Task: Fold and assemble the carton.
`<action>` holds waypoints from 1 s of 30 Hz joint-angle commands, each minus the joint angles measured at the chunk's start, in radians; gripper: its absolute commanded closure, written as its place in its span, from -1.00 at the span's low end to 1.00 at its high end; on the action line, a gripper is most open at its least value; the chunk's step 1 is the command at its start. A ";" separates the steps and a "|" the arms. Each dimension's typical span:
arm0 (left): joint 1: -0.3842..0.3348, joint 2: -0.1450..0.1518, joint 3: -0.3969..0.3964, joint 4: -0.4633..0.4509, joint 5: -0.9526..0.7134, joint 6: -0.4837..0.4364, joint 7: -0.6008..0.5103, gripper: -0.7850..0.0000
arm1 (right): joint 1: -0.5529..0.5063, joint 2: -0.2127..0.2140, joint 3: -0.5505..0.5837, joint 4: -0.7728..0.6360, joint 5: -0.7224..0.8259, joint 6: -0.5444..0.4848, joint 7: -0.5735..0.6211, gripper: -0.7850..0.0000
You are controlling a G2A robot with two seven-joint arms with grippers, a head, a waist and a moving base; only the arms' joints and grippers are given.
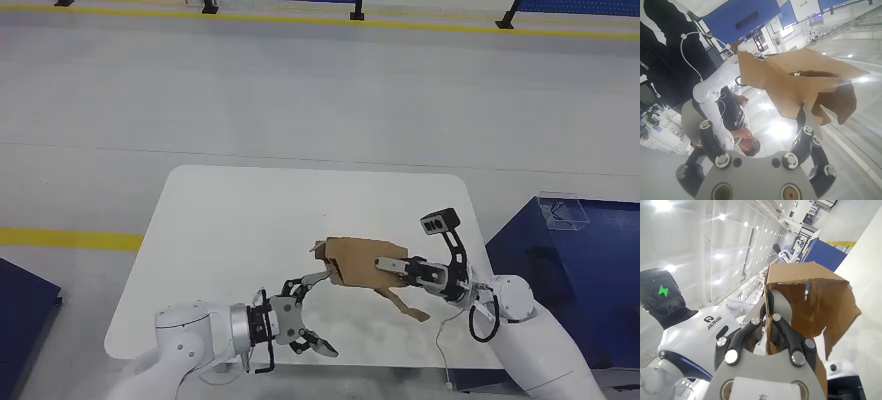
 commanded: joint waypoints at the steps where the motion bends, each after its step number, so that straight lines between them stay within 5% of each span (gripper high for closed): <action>1: -0.011 -0.003 0.009 0.007 -0.011 0.010 0.015 -1.00 | -0.003 -0.002 0.000 -0.003 -0.002 0.005 0.006 1.00; 17: -0.072 -0.028 0.066 0.054 -0.097 0.061 0.064 -1.00 | -0.001 -0.027 -0.040 0.003 0.071 0.130 0.053 1.00; 25: -0.026 -0.024 -0.037 0.028 -0.153 -0.044 -0.017 -1.00 | 0.024 -0.045 -0.036 0.082 0.286 0.272 0.111 1.00; 30: 0.057 -0.007 -0.149 0.006 -0.161 -0.043 -0.123 -1.00 | 0.043 -0.065 -0.050 0.135 0.508 0.473 0.115 1.00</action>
